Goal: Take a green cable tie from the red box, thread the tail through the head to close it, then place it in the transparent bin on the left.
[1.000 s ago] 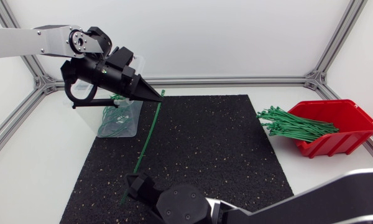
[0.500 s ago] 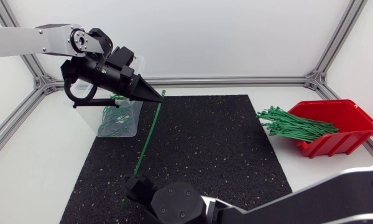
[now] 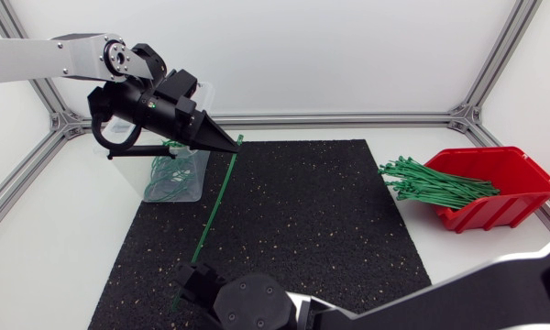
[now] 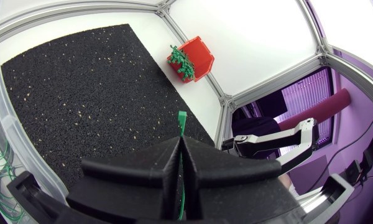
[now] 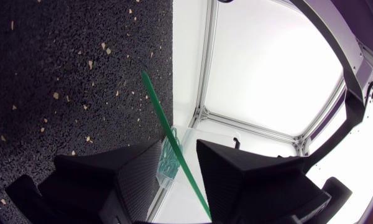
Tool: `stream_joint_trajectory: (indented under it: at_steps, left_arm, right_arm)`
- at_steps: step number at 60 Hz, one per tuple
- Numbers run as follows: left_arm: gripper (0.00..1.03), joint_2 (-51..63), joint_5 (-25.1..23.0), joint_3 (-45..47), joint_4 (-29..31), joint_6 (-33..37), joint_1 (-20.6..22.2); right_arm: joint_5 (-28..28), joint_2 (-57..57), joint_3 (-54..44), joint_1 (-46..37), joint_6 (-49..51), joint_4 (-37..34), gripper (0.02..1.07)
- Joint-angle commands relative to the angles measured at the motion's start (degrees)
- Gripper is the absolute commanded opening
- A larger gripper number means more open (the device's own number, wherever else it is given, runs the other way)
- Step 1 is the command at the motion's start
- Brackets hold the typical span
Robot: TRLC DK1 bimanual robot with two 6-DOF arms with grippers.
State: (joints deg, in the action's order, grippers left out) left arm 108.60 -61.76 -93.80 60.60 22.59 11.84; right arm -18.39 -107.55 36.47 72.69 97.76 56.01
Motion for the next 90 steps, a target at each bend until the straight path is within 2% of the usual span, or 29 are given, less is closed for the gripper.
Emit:
stream_joint_trajectory:
  at_steps: [1,25,54,67,90]
  left_arm:
    - [0.04,-0.84,-1.09,-2.00,1.45,1.67,-0.06]
    - [0.04,-4.80,-1.00,-3.41,4.97,1.49,-0.06]
    - [0.03,-4.89,-0.65,-7.10,4.79,-2.11,4.25]
    - [0.03,-4.53,0.32,-8.51,4.44,-3.69,6.71]
    - [0.03,-2.51,0.50,-11.76,4.35,-5.45,8.47]
  right_arm:
    - [-0.59,-0.12,1.59,0.79,1.65,1.12,0.47]
    - [-1.65,2.96,1.85,1.93,3.23,1.12,0.47]
    - [-5.60,10.69,-5.44,4.31,4.29,1.03,0.47]
    - [-5.95,13.59,-7.38,4.48,4.90,1.03,0.45]
    - [-6.22,15.79,-8.43,4.57,4.90,1.03,0.44]
